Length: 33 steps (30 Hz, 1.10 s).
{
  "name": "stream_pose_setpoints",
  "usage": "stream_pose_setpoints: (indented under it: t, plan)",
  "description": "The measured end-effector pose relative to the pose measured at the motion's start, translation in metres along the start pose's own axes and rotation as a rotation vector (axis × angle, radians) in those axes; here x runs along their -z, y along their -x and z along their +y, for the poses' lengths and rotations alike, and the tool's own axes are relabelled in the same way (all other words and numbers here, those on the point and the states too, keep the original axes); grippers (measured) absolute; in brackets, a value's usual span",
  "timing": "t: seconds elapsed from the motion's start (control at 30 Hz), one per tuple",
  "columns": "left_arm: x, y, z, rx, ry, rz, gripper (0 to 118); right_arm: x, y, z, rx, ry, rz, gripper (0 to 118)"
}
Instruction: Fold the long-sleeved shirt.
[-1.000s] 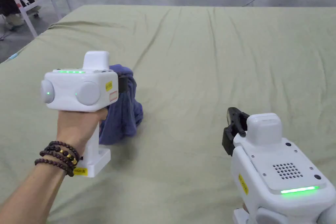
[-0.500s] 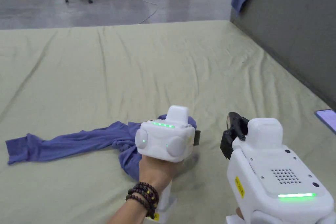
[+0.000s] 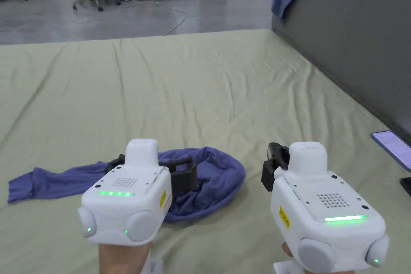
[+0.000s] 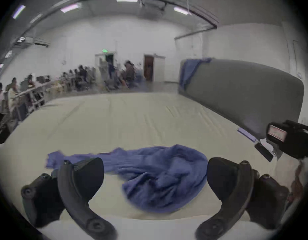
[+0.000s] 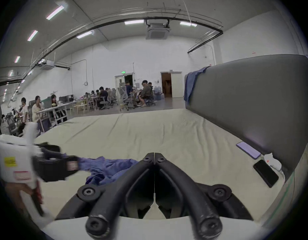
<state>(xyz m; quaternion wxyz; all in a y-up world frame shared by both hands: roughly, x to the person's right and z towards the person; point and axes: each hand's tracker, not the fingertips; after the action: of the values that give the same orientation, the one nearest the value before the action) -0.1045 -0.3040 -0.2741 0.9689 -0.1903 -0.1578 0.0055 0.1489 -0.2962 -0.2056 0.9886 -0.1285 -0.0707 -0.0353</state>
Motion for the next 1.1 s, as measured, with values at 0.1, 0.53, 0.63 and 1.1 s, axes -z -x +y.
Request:
stream_pose_setpoints:
  t: [0.1, 0.53, 0.63, 1.1]
  plan:
    - [-0.052, 0.020, -0.025, -0.016, 0.005, 0.091, 116, -0.009, 0.012, -0.008, -0.005, -0.003, -0.001, 0]
    - [-0.074, 0.050, -0.044, -0.098, 0.044, 0.070, 77, -0.028, 0.017, -0.012, 0.009, 0.014, 0.003, 0]
    - [-0.024, 0.053, -0.038, -0.131, 0.172, 0.070, 118, -0.027, 0.011, -0.014, 0.014, 0.022, -0.002, 0]
    - [0.155, 0.058, -0.079, -0.026, 0.436, 0.078, 44, 0.036, -0.010, -0.018, -0.034, 0.157, 0.026, 2]
